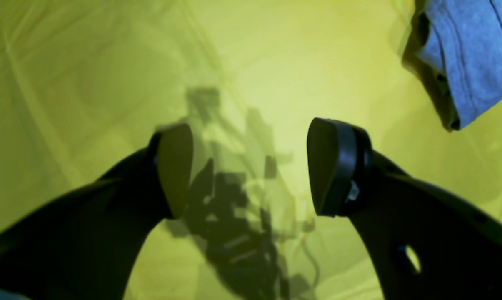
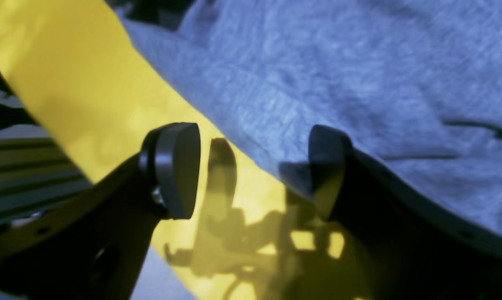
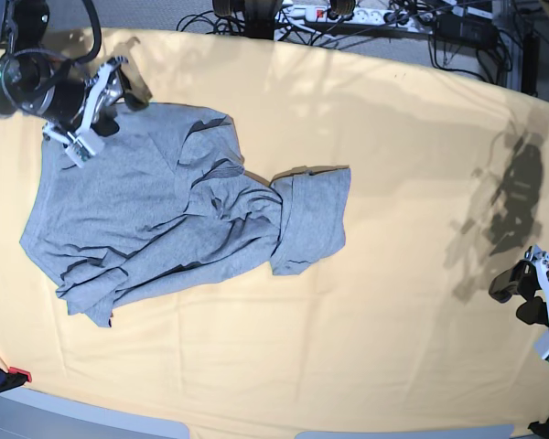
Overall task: Layout the t-shirt on the table in an organized manner, then fold the t-shirt properly
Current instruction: 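Grasp the shirt corner near the right gripper, then pull the corner outward with the right gripper and release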
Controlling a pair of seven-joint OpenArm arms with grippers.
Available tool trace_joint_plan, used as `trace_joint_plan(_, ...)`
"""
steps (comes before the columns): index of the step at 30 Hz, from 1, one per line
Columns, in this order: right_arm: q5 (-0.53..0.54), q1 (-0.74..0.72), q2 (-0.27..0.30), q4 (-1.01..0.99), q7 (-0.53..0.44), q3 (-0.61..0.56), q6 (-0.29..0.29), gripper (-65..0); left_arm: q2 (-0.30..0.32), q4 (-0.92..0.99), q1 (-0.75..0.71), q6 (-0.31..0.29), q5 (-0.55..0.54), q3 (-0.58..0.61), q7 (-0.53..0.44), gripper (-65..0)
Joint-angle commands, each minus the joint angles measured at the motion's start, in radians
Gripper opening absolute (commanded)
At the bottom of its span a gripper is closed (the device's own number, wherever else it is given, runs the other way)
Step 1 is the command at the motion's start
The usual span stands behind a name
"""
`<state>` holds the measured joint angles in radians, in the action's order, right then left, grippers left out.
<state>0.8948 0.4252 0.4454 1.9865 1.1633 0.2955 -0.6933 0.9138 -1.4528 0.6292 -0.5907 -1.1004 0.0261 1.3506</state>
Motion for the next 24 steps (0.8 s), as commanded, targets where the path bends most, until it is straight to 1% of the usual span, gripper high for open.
trace_joint_plan(1,-0.015,-0.001,0.014,0.008,-0.049,0.006,-0.005,-22.8,0.02,-0.01,0.031,0.001,-0.015,-0.011,-0.018,-21.8)
trace_joint_plan(3,-0.066,0.005,0.014,-0.005,-0.096,0.005,-0.005,-22.8,0.02,-0.01,0.031,0.001,-0.015,-0.011,-0.018,-21.8)
trace_joint_plan(6,-0.084,0.004,0.014,-0.033,-0.103,0.005,-0.005,-24.0,0.02,-0.01,0.031,0.001,-0.015,-0.011,-0.018,-21.8)
trace_joint_plan(9,-0.084,0.004,0.014,-0.076,-0.108,0.004,-0.005,-29.7,0.02,-0.01,0.031,0.001,-0.016,-0.011,-0.018,-21.8)
trace_joint_plan(12,-0.085,0.002,0.014,-0.121,-0.129,-0.016,-0.005,-31.2,0.02,-0.01,0.031,0.001,-0.015,-0.011,-0.018,-21.8)
trace_joint_plan(13,-0.087,-0.002,0.014,-0.128,-0.129,-0.025,-0.005,-33.8,0.02,-0.01,0.031,0.001,-0.015,-0.011,-0.018,-21.8)
trace_joint_plan(14,-0.092,-0.006,0.014,-0.13,-0.126,-0.033,-0.005,-39.0,0.019,-0.01,0.031,0.001,-0.015,-0.011,-0.018,-21.8)
trace_joint_plan(16,-0.092,-0.011,0.015,-0.127,-0.108,-0.036,-0.005,-53.4,0.02,-0.01,0.031,0.001,-0.016,-0.011,-0.018,-21.8)
trace_joint_plan(18,-0.092,-0.019,0.017,-0.112,-0.056,-0.033,-0.005,-65.0,0.02,-0.01,0.031,0.001,-0.015,-0.011,-0.018,-21.8)
trace_joint_plan(24,-0.077,-0.018,0.021,0.037,0.142,-0.031,-0.005,-65.0,0.02,-0.01,0.031,0.0,-0.012,-0.011,-0.018,-21.8)
